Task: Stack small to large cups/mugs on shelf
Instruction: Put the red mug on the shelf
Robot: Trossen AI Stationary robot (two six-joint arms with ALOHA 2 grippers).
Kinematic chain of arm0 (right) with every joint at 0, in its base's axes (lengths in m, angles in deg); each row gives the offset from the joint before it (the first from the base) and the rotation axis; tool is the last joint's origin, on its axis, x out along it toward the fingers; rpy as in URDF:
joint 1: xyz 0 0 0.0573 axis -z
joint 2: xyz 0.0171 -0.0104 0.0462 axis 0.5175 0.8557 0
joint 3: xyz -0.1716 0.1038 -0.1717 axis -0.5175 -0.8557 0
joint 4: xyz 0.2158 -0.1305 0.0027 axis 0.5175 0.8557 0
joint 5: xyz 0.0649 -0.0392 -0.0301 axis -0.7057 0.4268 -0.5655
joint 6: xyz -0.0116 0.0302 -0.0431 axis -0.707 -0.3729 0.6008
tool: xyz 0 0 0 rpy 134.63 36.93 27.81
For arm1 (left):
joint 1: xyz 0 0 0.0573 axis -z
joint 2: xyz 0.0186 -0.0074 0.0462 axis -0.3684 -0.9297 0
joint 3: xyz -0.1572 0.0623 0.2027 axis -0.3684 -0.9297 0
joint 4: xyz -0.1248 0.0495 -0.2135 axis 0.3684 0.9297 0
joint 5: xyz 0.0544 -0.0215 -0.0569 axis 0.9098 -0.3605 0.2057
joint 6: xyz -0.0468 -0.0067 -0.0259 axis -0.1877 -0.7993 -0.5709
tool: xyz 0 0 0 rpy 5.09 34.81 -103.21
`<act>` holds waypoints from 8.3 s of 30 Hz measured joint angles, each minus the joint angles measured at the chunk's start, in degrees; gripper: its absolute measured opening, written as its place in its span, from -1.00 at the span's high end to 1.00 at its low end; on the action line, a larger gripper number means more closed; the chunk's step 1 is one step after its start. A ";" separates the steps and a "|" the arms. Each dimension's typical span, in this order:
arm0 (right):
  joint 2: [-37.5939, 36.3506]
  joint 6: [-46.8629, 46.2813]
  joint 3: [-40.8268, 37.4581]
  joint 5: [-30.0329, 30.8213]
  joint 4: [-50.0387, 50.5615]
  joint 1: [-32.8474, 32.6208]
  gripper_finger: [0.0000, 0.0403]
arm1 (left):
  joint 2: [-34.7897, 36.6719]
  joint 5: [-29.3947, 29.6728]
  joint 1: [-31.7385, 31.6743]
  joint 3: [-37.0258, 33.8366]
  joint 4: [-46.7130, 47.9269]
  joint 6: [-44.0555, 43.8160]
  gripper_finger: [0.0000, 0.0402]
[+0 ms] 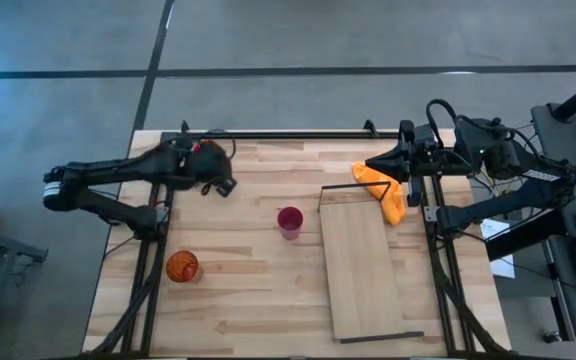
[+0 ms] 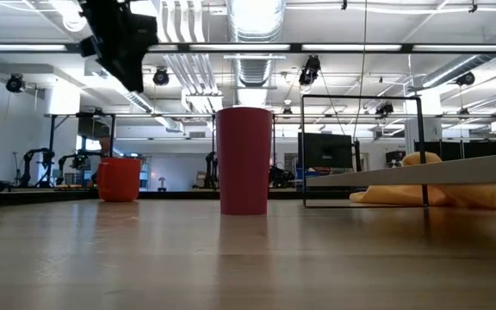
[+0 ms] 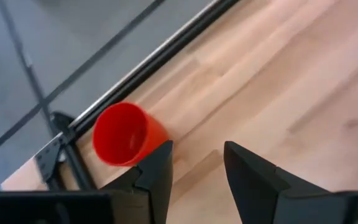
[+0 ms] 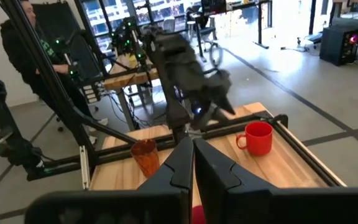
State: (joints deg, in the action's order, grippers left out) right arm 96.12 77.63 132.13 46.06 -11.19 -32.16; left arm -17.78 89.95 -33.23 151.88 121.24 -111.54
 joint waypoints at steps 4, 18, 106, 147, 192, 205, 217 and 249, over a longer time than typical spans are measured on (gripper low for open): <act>0.00 -0.01 0.00 0.00 1.83 0.00 0.96 | -3.45 -8.65 -7.52 0.00 -0.37 5.51 0.36; 0.00 -0.01 0.00 0.01 2.99 0.00 0.96 | -13.34 -22.01 -25.49 1.33 -5.87 20.65 0.36; -0.29 -9.85 0.00 22.72 18.42 0.00 0.96 | -47.75 -38.64 13.06 50.01 -20.90 40.34 1.00; -0.28 -14.56 -0.20 22.79 23.88 0.00 0.96 | -54.81 -36.68 12.84 47.01 -25.49 32.70 1.00; -0.28 -14.55 -0.20 22.76 23.86 0.00 0.96 | -54.52 -36.03 12.80 43.87 -32.00 31.31 0.67; -0.28 -14.55 -0.22 22.76 23.87 0.00 0.96 | -54.38 -35.28 12.69 43.89 -36.80 31.34 0.67; -0.28 -14.55 -0.22 22.76 23.86 0.00 0.96 | -53.70 -35.28 12.71 44.85 -37.81 31.27 0.67; -0.27 -14.01 -0.22 22.76 24.34 0.00 0.96 | -53.13 -35.33 13.24 43.46 -37.18 28.31 0.67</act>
State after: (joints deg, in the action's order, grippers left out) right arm 95.85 63.62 131.91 68.82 13.15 -32.16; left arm -70.91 54.63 -19.98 195.33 84.06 -83.23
